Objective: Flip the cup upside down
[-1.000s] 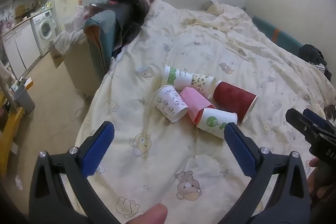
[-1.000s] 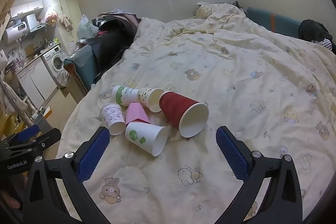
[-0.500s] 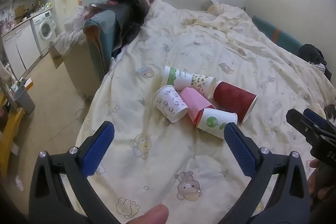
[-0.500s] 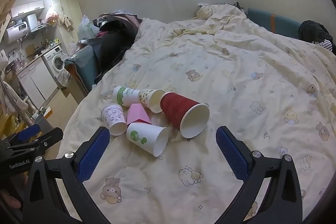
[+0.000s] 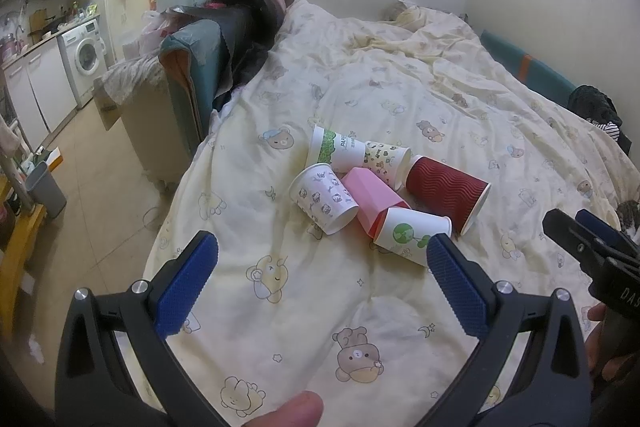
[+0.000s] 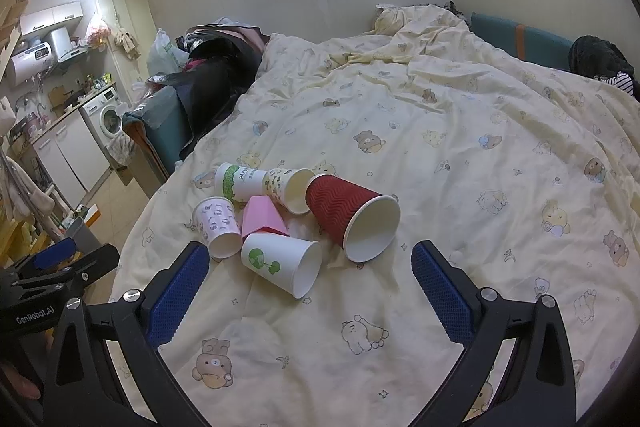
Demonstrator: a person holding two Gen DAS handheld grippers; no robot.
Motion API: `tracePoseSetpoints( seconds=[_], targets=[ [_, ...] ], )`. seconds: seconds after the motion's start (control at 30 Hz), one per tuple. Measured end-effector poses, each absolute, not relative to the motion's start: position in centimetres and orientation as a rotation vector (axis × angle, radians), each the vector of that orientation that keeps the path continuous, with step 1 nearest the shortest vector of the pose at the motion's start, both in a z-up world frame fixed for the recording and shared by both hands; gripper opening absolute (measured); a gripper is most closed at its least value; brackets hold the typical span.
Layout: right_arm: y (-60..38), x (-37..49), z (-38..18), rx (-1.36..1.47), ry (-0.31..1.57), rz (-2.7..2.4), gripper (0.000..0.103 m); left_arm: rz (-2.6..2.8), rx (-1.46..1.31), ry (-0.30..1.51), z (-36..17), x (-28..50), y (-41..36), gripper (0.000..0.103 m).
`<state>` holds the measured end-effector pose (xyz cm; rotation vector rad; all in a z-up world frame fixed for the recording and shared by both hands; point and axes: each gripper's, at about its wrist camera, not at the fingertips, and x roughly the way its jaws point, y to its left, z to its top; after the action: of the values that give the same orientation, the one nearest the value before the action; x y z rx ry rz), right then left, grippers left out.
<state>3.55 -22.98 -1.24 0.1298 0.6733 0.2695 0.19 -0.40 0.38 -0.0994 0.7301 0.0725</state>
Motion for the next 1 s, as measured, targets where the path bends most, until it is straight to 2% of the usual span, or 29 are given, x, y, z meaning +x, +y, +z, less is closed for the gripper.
tracePoseSetpoints(
  seconds=[1.0],
  targets=[
    [-22.59, 3.67, -1.64, 0.124, 0.687, 0.273, 0.103, 0.065, -0.108, 0.709, 0.36, -0.4, -0.34, 0.103]
  ],
)
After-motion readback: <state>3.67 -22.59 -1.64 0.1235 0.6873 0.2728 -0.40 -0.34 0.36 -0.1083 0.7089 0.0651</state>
